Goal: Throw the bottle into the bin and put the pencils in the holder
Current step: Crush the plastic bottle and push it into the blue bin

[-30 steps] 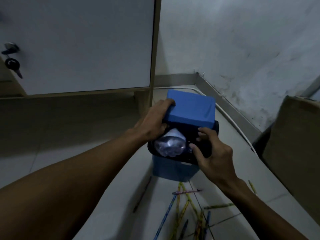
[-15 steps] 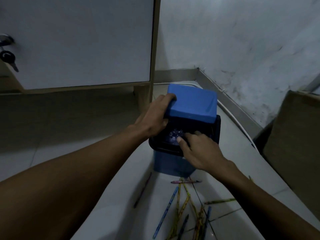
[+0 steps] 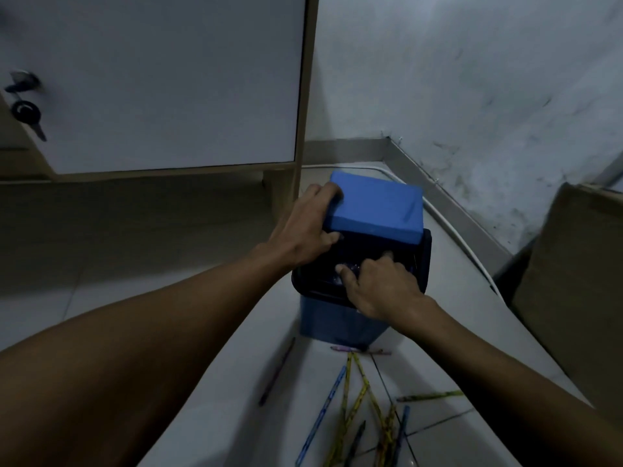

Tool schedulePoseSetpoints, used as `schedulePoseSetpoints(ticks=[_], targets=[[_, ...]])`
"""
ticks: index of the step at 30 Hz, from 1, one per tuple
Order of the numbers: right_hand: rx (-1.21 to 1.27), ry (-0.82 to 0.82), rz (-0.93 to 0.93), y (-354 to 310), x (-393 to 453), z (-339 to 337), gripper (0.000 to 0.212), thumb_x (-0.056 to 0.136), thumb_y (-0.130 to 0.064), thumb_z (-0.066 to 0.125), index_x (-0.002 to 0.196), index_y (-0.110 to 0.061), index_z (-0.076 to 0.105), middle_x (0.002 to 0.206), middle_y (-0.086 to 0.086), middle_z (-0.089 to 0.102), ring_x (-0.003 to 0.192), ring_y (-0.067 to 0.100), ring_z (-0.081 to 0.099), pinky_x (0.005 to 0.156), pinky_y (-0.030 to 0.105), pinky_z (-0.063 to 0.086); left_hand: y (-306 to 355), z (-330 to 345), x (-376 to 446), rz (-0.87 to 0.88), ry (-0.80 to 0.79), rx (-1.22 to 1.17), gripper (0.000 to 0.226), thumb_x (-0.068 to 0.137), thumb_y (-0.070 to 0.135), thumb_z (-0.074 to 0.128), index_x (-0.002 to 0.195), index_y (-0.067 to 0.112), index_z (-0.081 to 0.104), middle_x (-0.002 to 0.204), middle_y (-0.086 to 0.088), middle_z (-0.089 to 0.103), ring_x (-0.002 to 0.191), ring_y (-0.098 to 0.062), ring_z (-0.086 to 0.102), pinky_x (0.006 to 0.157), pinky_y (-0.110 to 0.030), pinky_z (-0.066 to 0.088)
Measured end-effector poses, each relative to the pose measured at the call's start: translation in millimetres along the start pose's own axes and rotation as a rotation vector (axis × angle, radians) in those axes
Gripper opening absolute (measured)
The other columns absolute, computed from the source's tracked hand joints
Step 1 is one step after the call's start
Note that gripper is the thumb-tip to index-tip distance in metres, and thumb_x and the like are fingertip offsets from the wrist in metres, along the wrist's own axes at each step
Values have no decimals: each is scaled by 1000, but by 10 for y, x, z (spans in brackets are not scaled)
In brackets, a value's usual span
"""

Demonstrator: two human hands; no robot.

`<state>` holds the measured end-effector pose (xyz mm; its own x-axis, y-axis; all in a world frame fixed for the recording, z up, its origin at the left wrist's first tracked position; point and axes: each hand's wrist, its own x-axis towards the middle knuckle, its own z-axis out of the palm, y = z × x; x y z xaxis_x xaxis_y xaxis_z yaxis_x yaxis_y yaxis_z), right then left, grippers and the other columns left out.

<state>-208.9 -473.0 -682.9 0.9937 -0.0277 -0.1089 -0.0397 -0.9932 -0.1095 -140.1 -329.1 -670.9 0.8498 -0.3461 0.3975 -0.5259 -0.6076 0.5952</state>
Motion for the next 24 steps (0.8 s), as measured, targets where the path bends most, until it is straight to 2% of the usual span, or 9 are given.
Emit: schedulePoseSetpoints(ticks=[4, 7, 10, 12, 15, 18, 21, 24], targets=[[15, 24, -13, 21, -13, 12, 69, 96, -59, 26, 111, -3, 62, 118, 26, 53, 101, 40, 58, 78, 41, 48, 13, 19, 36, -100, 53, -139, 55, 67, 5, 75, 117, 12, 52, 122, -11, 56, 102, -23, 59, 80, -34, 59], [-48, 46, -47, 48, -29, 5, 69, 95, -61, 23, 102, -6, 65, 110, 21, 62, 98, 37, 61, 72, 39, 46, -12, 22, 56, -98, 49, -115, 58, 66, 11, 77, 119, 14, 55, 124, -10, 57, 107, -20, 55, 86, -29, 54], [-149, 28, -61, 54, -64, 3, 72, 96, -61, 16, 106, -9, 65, 114, 20, 62, 104, 38, 59, 78, 41, 45, -2, -5, 56, -70, 35, -93, 57, 67, 13, 78, 120, 10, 56, 122, -12, 59, 101, -15, 54, 83, -22, 51], [-173, 10, -63, 52, -65, 7, 73, 96, -60, 13, 111, -10, 63, 119, 24, 58, 108, 39, 56, 86, 45, 45, 16, -24, 61, -48, 23, -52, 56, 67, 17, 78, 118, 9, 58, 120, -14, 57, 102, -19, 56, 84, -27, 54], [-50, -33, -40, 67, -58, 29, 72, 96, -60, 14, 106, -8, 63, 116, 22, 59, 105, 38, 57, 83, 42, 46, -1, -41, 68, -57, -19, -17, 56, 68, 21, 78, 119, 9, 58, 119, -13, 55, 107, -24, 55, 90, -36, 53], [39, -10, -48, 114, -103, 70, 68, 96, -59, 15, 105, -7, 59, 114, 21, 61, 104, 39, 58, 83, 43, 47, -33, -46, 85, -59, -63, 39, 59, 69, 30, 77, 122, 10, 58, 117, -12, 57, 107, -24, 53, 93, -39, 49], [46, 34, -61, 149, -189, 109, 66, 96, -59, 16, 105, -7, 56, 111, 19, 63, 102, 39, 60, 79, 42, 46, -15, -62, 115, -61, -122, 95, 62, 73, 33, 75, 125, 7, 57, 117, -14, 58, 108, -24, 52, 94, -37, 47], [-39, 169, -86, 105, -264, 158, 67, 97, -58, 18, 88, -7, 62, 99, 18, 67, 92, 37, 62, 73, 40, 50, 9, -78, 132, -63, -170, 128, 61, 77, 33, 73, 129, 8, 53, 120, -13, 53, 112, -23, 47, 89, -28, 39]])
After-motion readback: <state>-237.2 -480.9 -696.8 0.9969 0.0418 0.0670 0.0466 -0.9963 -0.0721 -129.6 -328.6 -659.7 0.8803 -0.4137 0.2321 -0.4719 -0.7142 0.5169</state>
